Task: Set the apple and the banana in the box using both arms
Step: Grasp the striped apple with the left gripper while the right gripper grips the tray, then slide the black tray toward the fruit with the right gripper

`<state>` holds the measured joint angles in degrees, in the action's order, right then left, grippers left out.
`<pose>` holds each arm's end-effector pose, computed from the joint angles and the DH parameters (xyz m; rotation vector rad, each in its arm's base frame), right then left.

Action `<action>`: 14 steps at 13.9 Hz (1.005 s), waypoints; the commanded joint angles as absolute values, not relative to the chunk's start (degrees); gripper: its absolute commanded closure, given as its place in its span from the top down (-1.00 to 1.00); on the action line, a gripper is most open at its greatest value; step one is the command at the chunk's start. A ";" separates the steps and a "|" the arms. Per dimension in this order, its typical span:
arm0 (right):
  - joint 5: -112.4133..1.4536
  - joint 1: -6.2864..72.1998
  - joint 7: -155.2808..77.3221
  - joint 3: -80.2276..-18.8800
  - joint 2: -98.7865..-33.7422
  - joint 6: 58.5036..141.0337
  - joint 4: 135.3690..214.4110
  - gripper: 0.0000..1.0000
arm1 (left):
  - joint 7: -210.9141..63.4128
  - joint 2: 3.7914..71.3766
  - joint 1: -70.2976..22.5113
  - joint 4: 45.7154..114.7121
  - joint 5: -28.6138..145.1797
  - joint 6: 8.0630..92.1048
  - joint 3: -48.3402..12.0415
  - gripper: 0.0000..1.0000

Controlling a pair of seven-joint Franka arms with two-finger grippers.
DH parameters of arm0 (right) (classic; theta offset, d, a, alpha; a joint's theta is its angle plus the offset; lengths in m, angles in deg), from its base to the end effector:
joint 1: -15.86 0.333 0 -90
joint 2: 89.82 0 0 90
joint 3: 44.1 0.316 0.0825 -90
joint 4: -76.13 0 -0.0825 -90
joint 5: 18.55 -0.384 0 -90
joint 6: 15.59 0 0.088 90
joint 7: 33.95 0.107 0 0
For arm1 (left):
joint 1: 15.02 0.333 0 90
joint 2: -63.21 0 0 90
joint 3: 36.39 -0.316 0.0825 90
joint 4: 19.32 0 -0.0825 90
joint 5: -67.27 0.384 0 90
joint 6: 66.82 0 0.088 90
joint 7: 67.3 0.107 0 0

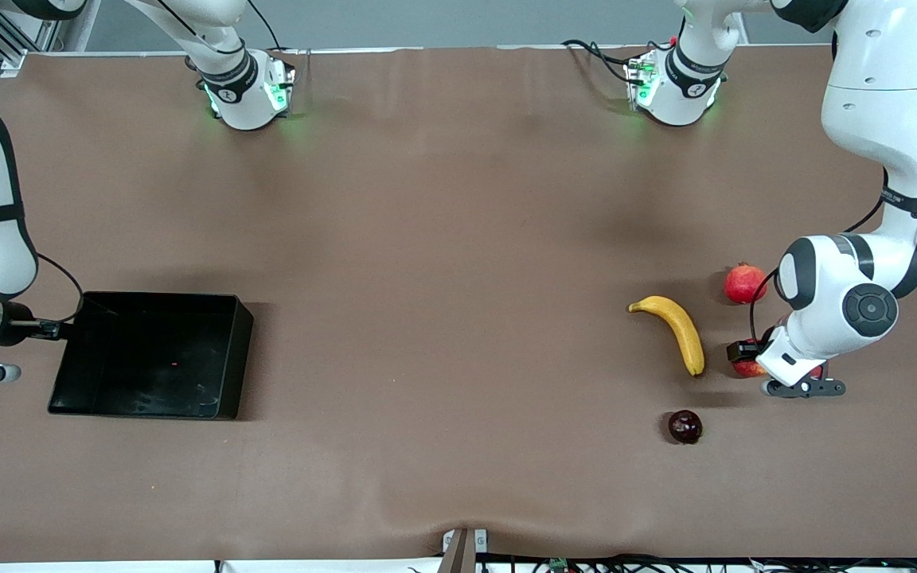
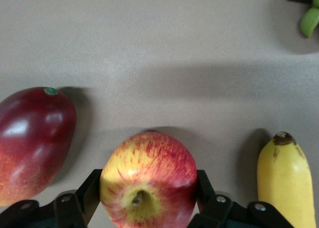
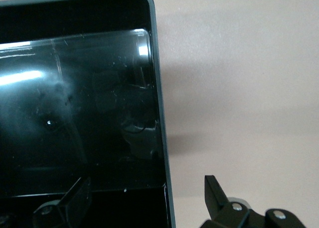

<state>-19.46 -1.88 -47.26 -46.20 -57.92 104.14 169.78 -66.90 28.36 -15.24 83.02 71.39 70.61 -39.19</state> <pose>0.6353 -0.2254 0.2864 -3.1095 0.1837 0.1539 0.6577 0.0278 0.2134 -3.0646 0.0362 -0.0036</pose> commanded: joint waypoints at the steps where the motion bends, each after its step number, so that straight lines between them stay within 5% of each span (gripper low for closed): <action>1: -20.21 -2.60 -48.01 -45.42 -56.95 104.64 168.94 1.00 | -65.89 30.07 -15.19 82.28 70.88 69.86 -38.94 -1.00; 11: -20.13 -2.69 -54.50 -45.42 -52.11 112.20 168.94 1.00 | -66.68 34.38 -15.19 79.39 70.26 62.30 -38.85 -1.00; 12: -19.95 -2.77 -55.82 -45.51 -52.02 112.20 168.94 0.47 | -66.68 34.38 -15.19 78.68 70.26 61.08 -38.85 -1.00; 13: -19.87 -3.04 -58.09 -45.51 -51.76 112.29 168.94 -0.75 | -66.68 34.38 -15.19 77.63 70.26 59.85 -38.85 -1.00; 14: -19.95 -3.04 -58.47 -45.51 -51.67 112.73 168.94 -1.00 | -66.77 34.46 -15.19 77.10 70.18 58.79 -38.76 -1.00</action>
<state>-19.67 -1.95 -55.72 -46.10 -52.14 112.37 169.78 -66.91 33.76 -15.26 78.63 71.27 61.72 -39.04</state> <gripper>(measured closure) 0.189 0.211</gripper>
